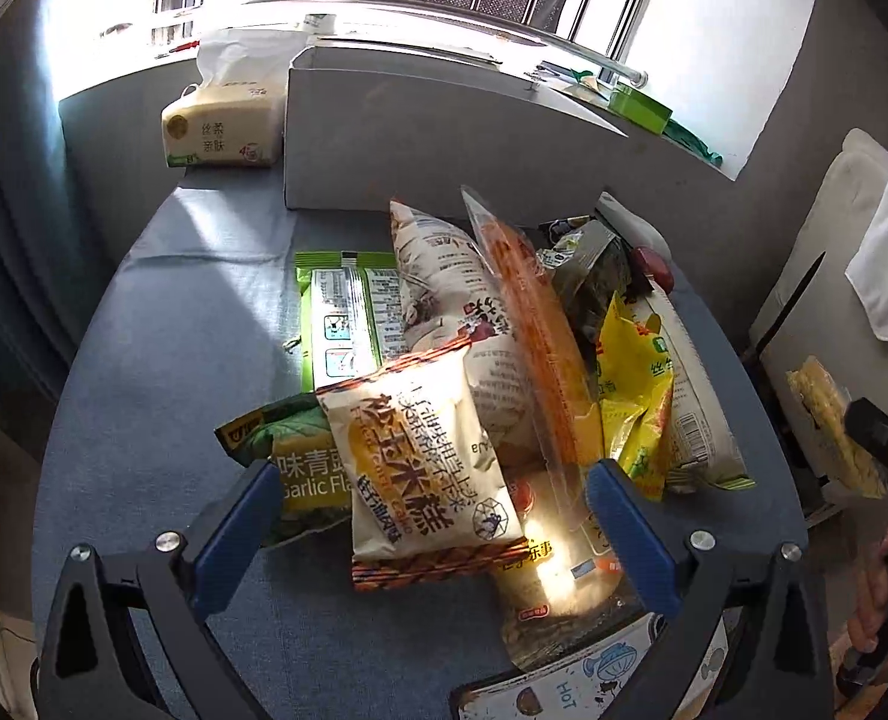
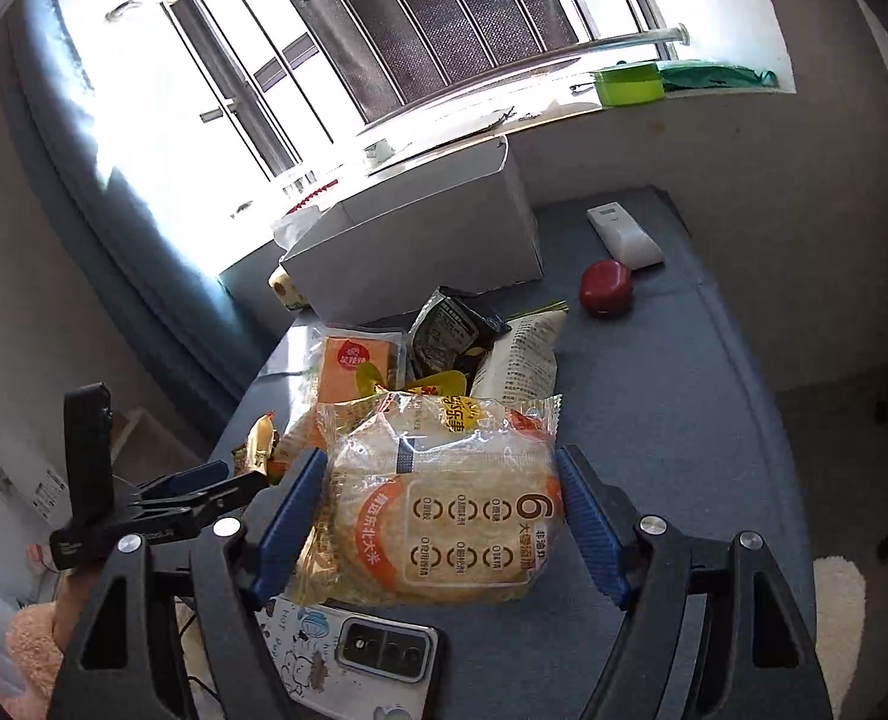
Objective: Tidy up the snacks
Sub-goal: 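Grasp the cream rice-cracker bag with the right tool while the left tool grasps a cream snack bag, then lower both held bags into the white box and release them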
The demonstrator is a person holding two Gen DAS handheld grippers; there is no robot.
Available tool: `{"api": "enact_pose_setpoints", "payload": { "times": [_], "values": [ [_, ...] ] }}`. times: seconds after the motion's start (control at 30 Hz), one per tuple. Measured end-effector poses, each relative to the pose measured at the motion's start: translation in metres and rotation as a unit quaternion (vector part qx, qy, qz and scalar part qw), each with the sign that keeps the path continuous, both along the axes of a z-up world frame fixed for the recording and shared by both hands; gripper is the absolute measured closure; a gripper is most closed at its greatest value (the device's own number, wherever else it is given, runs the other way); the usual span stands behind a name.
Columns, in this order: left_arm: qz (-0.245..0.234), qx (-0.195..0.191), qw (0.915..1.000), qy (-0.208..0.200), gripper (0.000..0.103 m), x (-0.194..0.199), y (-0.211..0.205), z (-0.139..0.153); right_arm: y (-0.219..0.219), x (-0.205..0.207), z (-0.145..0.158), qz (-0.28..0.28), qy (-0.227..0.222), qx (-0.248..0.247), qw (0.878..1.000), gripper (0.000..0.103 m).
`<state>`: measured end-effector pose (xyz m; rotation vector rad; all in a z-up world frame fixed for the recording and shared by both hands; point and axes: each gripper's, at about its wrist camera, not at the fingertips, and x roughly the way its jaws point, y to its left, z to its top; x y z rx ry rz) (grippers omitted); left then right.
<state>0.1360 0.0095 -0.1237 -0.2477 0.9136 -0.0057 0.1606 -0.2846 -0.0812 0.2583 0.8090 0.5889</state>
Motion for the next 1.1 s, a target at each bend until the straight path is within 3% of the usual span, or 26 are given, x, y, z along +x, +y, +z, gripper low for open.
{"api": "enact_pose_setpoints", "payload": {
  "times": [0.27, 0.33, 0.37, 0.4, 0.43, 0.67, 0.8, 0.9, 1.1],
  "values": [
    [0.011, 0.051, 0.9986, 0.010, 0.003, 0.008, -0.002, -0.006, -0.008, 0.000, -0.005, -0.011, 0.024, 0.013, 1.000, 0.022],
    [0.016, 0.085, 0.9963, 0.003, 0.037, 0.006, -0.002, -0.004, -0.008, -0.001, -0.004, -0.010, 0.023, 0.015, 1.000, 0.022],
    [0.016, 0.089, 0.9959, -0.001, 0.042, 0.004, -0.001, -0.001, -0.007, -0.002, -0.003, -0.008, 0.021, 0.011, 1.000, 0.022],
    [0.012, 0.075, 0.9970, -0.007, 0.056, 0.002, 0.003, 0.001, -0.006, -0.003, -0.002, -0.008, 0.018, 0.008, 1.000, 0.022],
    [0.010, 0.064, 0.9978, -0.014, 0.059, -0.001, 0.006, 0.005, -0.005, -0.004, -0.001, -0.006, 0.016, 0.007, 1.000, 0.022],
    [-0.018, 0.039, 0.9967, -0.069, 0.060, -0.019, 0.012, 0.038, 0.007, -0.004, 0.010, 0.000, 0.001, -0.015, 1.000, 0.022],
    [-0.025, 0.037, 0.9940, -0.100, 0.061, -0.028, 0.011, 0.062, 0.023, -0.005, 0.021, -0.018, -0.027, -0.083, 0.996, 0.022],
    [-0.032, 0.033, 0.9911, -0.125, 0.061, -0.028, 0.011, 0.082, 0.034, -0.004, 0.034, -0.008, -0.050, -0.097, 0.994, 0.022],
    [-0.046, 0.040, 0.9846, -0.164, 0.061, 0.015, 0.017, 0.127, 0.064, 0.027, 0.061, 0.026, -0.083, -0.096, 0.992, 0.022]
  ]
}}
